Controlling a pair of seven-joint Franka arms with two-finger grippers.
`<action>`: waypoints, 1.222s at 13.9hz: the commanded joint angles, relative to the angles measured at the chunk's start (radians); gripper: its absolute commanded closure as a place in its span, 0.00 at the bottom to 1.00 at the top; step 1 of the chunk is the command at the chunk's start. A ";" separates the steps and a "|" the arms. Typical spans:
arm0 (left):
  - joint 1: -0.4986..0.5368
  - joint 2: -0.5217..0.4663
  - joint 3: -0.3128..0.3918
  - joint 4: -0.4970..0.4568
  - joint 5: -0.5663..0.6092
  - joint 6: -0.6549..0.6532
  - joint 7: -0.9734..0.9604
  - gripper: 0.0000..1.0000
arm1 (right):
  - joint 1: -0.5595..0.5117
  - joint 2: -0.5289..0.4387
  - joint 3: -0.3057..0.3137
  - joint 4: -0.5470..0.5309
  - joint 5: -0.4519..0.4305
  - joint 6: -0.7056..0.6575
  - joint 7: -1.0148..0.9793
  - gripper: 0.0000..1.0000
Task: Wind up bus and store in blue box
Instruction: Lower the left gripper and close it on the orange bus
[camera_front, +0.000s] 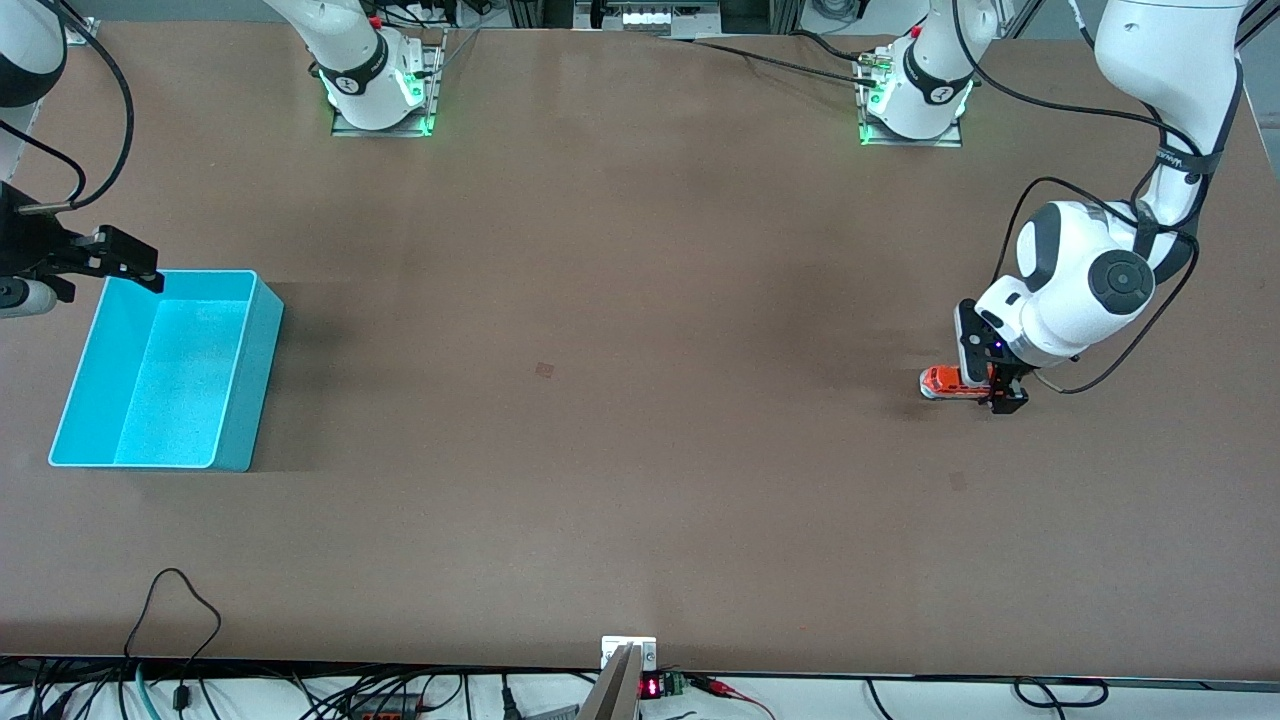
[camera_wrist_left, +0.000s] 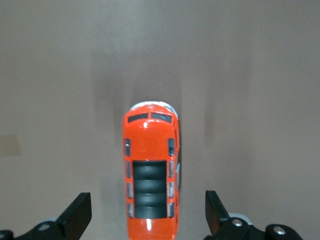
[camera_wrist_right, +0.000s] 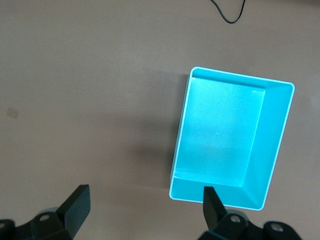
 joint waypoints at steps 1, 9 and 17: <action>0.018 0.005 -0.014 -0.010 -0.037 0.046 0.010 0.00 | -0.004 -0.014 0.002 -0.003 0.013 -0.007 -0.001 0.00; 0.018 0.030 -0.029 -0.024 -0.045 0.092 0.008 0.00 | -0.004 -0.014 0.002 -0.003 0.013 -0.010 -0.001 0.00; 0.018 0.048 -0.041 -0.020 -0.044 0.092 0.011 0.31 | -0.004 -0.014 0.002 -0.003 0.013 -0.008 -0.002 0.00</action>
